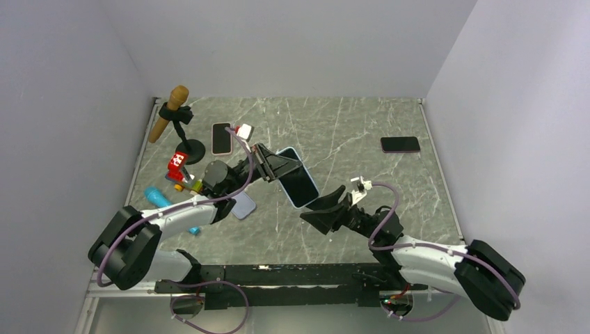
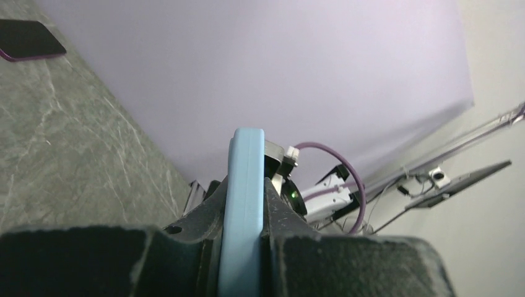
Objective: Take the phone out of the phone case
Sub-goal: Remove the phone case from the phone.
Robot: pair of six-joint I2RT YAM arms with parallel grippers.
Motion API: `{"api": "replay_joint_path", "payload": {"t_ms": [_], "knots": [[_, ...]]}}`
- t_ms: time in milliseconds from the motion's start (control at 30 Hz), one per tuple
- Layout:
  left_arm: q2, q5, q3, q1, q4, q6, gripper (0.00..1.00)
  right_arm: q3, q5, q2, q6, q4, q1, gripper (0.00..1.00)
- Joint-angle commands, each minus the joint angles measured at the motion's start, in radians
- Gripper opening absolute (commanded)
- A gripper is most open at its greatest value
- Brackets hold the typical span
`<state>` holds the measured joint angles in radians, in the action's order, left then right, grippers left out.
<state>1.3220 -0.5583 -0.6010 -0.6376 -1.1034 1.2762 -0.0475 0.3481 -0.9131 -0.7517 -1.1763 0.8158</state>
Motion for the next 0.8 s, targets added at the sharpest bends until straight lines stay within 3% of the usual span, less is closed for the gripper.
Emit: {"api": "replay_joint_path", "payload": {"t_ms": [0, 267, 500, 767], "knots": [[-0.06, 0.223, 0.021, -0.014, -0.232, 0.081, 0.0, -0.068, -0.053, -0.109, 0.009, -0.3, 0.034, 0.62], [-0.093, 0.241, 0.026, -0.028, -0.196, 0.087, 0.0, -0.107, -0.05, -0.268, -0.018, -0.533, 0.047, 0.51], [-0.03, 0.222, 0.033, -0.028, -0.313, 0.18, 0.0, -0.156, 0.054, -0.24, -0.004, -0.5, 0.047, 0.58], [-0.02, 0.192, 0.031, -0.031, -0.319, 0.168, 0.0, -0.164, 0.014, -0.173, 0.017, -0.393, 0.046, 0.59]]}}
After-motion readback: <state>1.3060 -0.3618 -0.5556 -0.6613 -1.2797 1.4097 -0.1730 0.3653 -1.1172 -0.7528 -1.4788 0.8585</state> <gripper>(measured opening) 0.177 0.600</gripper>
